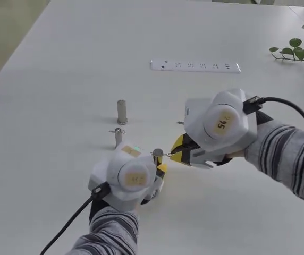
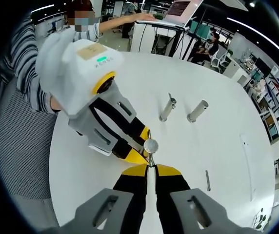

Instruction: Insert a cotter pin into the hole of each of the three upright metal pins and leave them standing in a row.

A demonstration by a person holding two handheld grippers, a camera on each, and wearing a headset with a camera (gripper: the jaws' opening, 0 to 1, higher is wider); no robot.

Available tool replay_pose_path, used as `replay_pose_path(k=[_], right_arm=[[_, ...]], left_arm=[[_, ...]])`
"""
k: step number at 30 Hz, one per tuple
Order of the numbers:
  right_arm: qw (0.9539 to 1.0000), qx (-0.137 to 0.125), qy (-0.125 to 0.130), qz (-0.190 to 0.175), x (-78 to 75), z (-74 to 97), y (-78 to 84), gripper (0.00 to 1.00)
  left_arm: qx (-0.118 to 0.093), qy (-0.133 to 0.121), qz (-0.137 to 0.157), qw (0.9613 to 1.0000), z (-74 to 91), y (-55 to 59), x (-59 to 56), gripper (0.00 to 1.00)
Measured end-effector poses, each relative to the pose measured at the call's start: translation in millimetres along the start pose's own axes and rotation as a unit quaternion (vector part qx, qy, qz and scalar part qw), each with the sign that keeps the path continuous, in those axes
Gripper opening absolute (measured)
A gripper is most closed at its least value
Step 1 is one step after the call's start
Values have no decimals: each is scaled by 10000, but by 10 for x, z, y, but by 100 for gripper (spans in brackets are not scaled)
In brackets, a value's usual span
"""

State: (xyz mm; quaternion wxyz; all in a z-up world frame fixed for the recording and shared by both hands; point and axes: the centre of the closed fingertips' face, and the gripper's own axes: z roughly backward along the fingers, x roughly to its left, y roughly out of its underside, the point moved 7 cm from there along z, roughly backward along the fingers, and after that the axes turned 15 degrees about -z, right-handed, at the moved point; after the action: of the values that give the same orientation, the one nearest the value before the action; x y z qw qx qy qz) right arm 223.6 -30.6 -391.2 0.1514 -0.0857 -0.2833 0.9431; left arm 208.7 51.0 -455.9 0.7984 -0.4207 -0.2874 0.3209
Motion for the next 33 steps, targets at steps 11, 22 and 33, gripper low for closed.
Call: replay_pose_path(k=[11,22,33], right_arm=[[10000,17,-38,-64,-36,-56,-26,0],[9990,-76,59,-428,-87,-65,-14,0],[9817,-716,299,-1739,-245,109,78,22]], left_arm=[[-4,-18,6,10000,6,0,-6,10],[5,-18,-39,10000,9,-2,-8,10],[-38,-54,34,10000,-10,-57,100,9]])
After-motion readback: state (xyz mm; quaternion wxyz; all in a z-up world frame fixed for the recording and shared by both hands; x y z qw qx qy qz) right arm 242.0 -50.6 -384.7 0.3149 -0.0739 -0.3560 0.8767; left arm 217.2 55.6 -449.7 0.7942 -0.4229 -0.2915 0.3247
